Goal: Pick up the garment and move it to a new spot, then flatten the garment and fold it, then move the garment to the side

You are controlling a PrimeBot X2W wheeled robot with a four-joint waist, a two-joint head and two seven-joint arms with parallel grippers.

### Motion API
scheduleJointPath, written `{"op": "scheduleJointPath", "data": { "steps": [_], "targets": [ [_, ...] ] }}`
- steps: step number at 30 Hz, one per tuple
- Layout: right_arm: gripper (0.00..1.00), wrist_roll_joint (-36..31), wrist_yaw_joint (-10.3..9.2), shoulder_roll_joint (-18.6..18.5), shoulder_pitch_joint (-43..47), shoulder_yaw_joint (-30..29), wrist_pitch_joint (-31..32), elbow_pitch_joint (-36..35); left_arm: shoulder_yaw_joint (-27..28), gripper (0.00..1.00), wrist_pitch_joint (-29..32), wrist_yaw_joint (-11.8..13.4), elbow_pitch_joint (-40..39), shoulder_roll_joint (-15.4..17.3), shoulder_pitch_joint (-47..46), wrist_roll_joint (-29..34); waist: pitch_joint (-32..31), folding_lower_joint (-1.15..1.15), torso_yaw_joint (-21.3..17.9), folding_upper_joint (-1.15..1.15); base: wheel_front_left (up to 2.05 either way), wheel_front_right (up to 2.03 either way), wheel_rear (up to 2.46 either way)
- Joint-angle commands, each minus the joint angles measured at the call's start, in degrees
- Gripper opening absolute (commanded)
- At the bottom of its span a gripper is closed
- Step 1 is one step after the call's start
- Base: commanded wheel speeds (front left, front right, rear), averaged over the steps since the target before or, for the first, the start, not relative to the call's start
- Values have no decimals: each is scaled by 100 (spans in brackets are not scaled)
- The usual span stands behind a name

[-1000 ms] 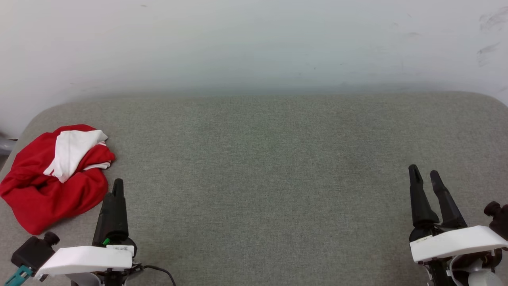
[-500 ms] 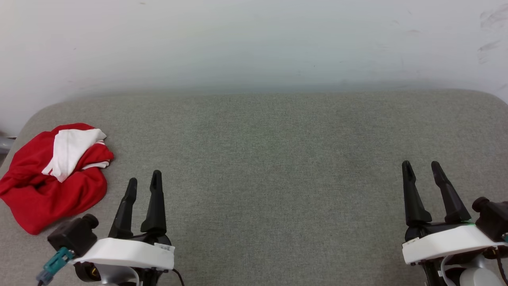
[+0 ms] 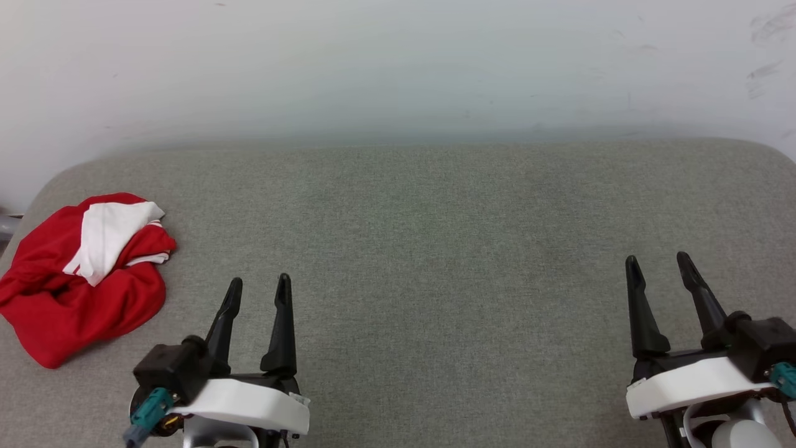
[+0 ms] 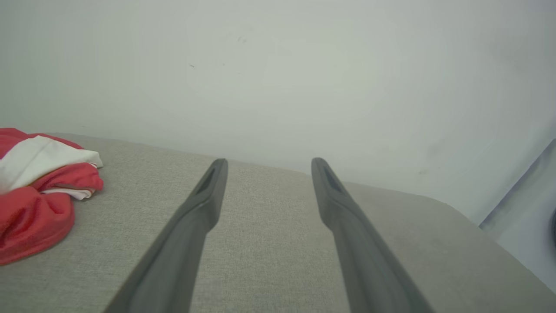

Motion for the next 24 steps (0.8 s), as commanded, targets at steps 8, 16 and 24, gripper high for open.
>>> {"op": "scheduleJointPath", "data": {
  "steps": [8, 16, 24],
  "targets": [
    [100, -662, -2, -3, -36, 70, -133, -81, -326, 100, -150, 337, 81, 176, 2, 634, 12, 0, -18, 0, 0, 0, 0],
    [100, -847, -2, -3, -21, 131, -227, -81, -385, 100, -247, 377, 132, 160, 67, 634, 11, 0, -26, 0, 0, 0, 0],
    [100, -75, -2, -2, 60, 77, -331, 220, 50, 100, -349, -11, 74, -1, 211, 437, -28, 0, -12, 0, 0, 0, 0]
  ]
}}
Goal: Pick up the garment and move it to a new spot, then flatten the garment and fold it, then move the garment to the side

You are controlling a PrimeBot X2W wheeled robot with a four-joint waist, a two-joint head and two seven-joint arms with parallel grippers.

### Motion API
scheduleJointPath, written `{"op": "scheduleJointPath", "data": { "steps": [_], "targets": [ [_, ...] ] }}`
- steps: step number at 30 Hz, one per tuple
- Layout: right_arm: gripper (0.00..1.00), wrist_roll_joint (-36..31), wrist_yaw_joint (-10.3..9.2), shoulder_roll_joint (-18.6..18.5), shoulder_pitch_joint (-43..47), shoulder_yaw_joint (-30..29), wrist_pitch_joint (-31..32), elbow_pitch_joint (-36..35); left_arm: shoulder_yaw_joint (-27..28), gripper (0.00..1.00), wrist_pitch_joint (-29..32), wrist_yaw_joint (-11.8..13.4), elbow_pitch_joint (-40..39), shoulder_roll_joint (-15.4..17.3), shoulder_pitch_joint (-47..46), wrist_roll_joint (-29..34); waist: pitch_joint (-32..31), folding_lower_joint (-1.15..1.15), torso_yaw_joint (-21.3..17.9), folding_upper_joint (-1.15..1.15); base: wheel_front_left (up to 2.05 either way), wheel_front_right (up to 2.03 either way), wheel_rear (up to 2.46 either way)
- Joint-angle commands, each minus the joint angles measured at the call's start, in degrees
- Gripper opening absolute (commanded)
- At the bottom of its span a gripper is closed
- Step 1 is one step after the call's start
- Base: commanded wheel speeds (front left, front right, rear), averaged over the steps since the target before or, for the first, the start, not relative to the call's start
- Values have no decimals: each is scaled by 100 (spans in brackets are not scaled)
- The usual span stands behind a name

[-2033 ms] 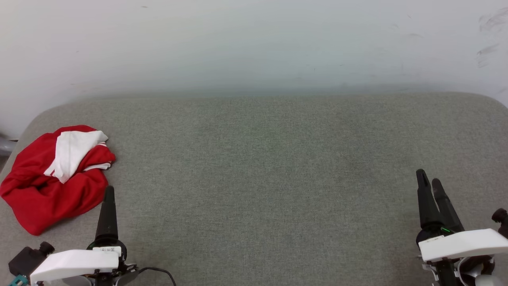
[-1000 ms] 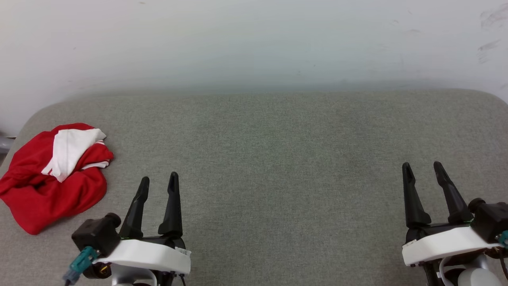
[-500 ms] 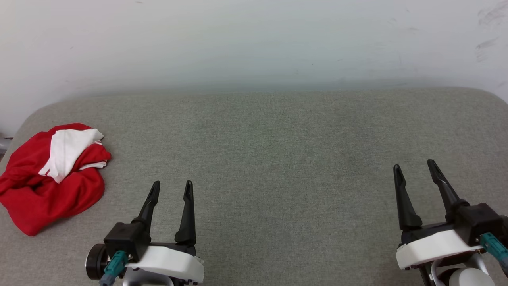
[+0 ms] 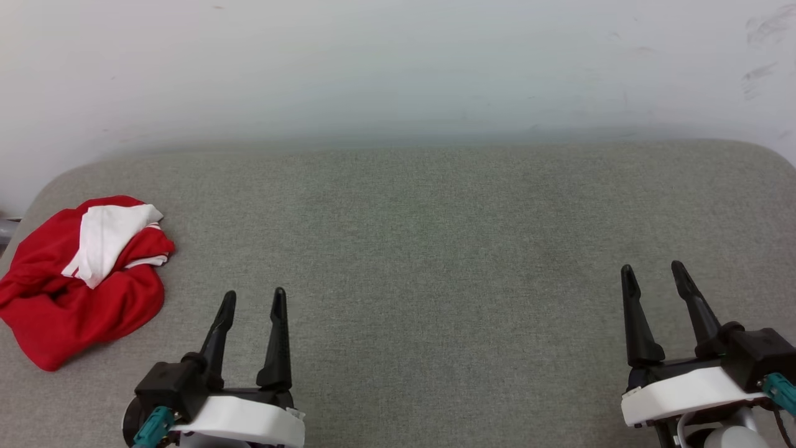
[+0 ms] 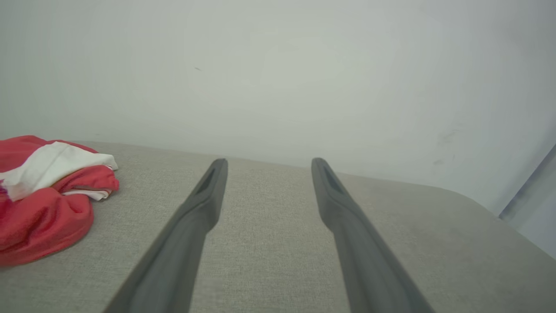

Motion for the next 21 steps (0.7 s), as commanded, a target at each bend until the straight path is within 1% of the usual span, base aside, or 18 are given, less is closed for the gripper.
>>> {"op": "scheduleJointPath", "data": {
  "steps": [1, 2, 8, 10, 13, 16, 19, 21],
  "targets": [
    [100, -17, -2, 1, 22, 43, -44, 11, 59, 100, -52, -48, -32, -8, 42, 55, -5, 0, 2, 0, 0, 0, 0],
    [100, 10, -2, 0, 28, 50, -58, 43, 85, 100, -59, -88, -25, -14, 63, 67, -9, 0, 1, 0, 0, 0, 0],
    [100, -50, -2, 1, 15, 71, -104, 145, 78, 100, -116, -122, 46, -17, 103, 3, -25, 0, -5, 0, 0, 0, 0],
    [100, -93, -2, 1, 13, 85, -123, 184, 39, 100, -134, -126, 132, -17, 120, 105, -33, 0, -10, 0, 0, 0, 0],
    [100, -200, -2, 1, 12, 97, -169, 239, -47, 100, -168, -160, 225, -18, 99, 474, -42, 0, -20, 0, 0, 0, 0],
    [100, -304, -2, 1, -7, 97, -189, 272, -76, 100, -196, -105, 240, -15, 98, 587, -44, 0, -29, 0, 0, 0, 0],
    [100, -299, -3, 1, -27, 106, -218, 287, -58, 100, -230, -83, 218, -16, 113, 514, -40, 0, -41, 0, 0, 0, 0],
    [100, -143, -2, 1, -37, 118, -213, 326, -12, 100, -229, -117, 245, -16, 111, 363, -37, 0, -46, 0, 0, 0, 0]
  ]
}}
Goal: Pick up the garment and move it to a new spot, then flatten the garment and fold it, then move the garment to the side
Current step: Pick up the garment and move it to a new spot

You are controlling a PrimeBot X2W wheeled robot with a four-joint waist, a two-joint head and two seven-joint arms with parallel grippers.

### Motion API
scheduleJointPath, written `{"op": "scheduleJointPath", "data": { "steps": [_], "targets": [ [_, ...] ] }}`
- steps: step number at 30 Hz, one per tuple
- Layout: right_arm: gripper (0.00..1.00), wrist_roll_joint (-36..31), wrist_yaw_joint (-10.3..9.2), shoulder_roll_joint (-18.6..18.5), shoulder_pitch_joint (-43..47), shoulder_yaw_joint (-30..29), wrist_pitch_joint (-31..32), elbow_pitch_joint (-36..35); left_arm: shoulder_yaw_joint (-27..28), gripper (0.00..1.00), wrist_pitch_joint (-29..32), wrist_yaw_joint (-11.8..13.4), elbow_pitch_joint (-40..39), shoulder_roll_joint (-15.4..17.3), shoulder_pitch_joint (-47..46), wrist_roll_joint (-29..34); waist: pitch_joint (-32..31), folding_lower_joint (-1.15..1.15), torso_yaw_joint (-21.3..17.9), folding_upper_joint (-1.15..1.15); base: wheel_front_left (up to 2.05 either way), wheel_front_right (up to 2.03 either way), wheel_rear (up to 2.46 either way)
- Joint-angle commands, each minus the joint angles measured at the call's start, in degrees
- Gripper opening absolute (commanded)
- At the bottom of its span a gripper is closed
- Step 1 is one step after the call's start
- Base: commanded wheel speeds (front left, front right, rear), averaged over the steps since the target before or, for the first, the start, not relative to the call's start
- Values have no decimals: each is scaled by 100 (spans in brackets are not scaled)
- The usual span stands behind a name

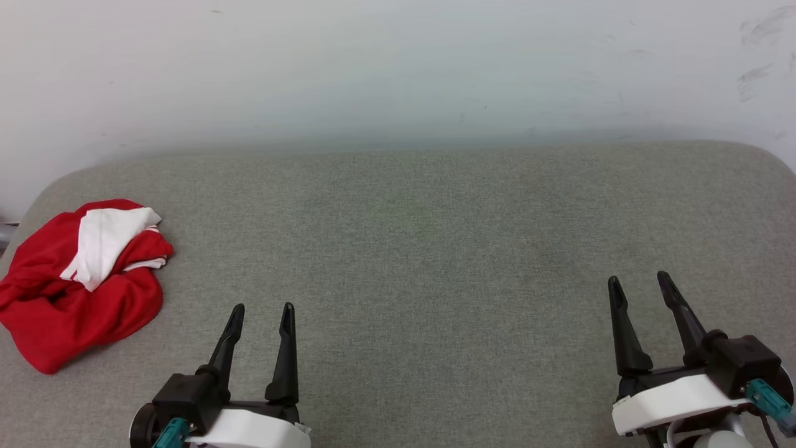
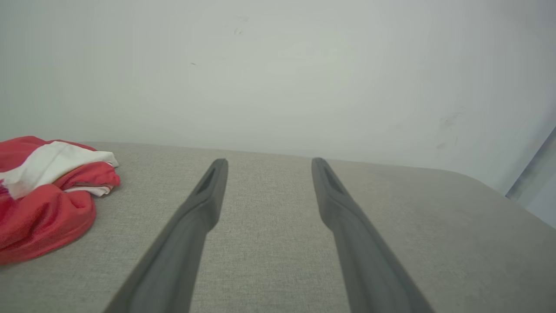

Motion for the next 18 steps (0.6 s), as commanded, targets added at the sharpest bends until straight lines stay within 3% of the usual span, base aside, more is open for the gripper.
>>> {"op": "scheduleJointPath", "data": {
  "steps": [1, 7, 18],
  "targets": [
    [100, 98, -2, 1, -24, 18, -13, 33, 31, 100, -29, -44, 15, -3, 16, -51, 1, 0, -3, 0, 0, 0, 0],
    [100, 363, -2, 1, -31, -6, -14, 192, 156, 100, -24, -109, 107, -5, 39, -671, 4, 0, -1, 0, 0, 0, 0],
    [100, 418, -2, 1, -12, 56, -14, 193, 153, 100, -24, -197, 335, -4, -7, -545, 25, 0, 115, 0, 0, 0, 0]
  ]
}}
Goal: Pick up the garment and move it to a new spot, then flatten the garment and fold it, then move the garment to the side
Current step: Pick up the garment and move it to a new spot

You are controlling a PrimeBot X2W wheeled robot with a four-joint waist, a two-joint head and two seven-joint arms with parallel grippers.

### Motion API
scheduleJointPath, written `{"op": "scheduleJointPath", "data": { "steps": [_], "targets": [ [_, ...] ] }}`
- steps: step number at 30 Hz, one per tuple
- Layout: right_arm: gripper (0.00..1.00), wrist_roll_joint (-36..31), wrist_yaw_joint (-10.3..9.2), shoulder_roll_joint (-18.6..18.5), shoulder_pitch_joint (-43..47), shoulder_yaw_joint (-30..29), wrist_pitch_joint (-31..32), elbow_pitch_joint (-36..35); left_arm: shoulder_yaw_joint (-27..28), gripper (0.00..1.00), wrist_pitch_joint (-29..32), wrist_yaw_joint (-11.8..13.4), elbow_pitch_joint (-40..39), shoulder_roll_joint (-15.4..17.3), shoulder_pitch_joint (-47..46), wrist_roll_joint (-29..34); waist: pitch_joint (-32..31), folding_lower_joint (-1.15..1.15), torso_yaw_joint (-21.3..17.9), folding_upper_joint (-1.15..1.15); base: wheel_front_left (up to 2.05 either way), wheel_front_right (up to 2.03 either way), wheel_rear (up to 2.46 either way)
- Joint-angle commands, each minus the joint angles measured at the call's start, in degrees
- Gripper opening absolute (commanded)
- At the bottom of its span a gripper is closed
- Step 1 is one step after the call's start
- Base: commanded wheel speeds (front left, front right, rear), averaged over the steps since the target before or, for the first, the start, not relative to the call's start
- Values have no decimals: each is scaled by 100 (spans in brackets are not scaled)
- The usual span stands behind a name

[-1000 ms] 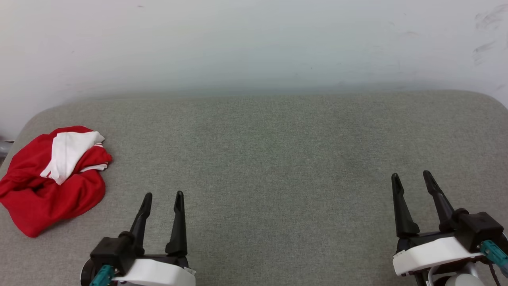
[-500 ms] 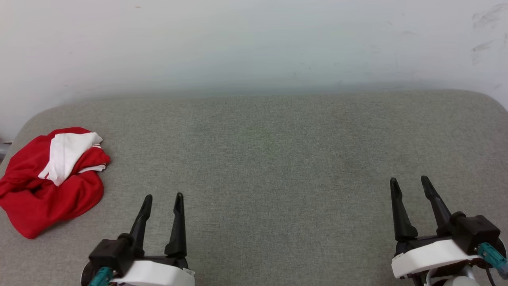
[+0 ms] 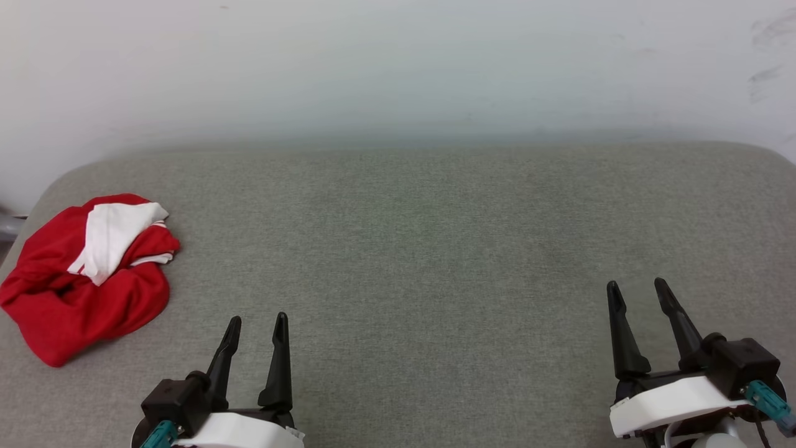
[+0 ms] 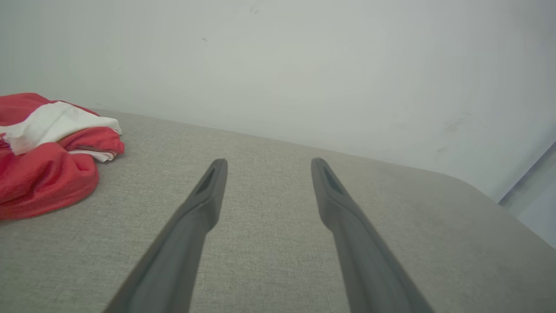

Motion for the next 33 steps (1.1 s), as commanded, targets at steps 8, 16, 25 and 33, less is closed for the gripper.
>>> {"op": "scheduleJointPath", "data": {
  "steps": [8, 16, 25, 33],
  "targets": [
    [100, 36, -2, 2, 39, 136, -12, -30, 35, 100, -16, 45, 74, -5, -41, 115, 16, 0, 373, 0, 0, 0, 0],
    [100, 24, -2, 1, 95, 258, -13, -55, 45, 100, -16, 62, 104, -4, -41, 170, 37, 0, 915, 0, 0, 0, 0],
    [100, 29, -2, 1, 116, 392, -12, -15, 70, 100, -15, 50, 89, -5, 8, 264, -9, 0, 1576, 0, 0, 0, 0],
    [100, 50, -2, 1, 112, 489, -13, 14, 87, 100, -16, 13, 77, -5, 70, 323, -31, 0, 1994, 0, 0, 0, 0]
  ]
}}
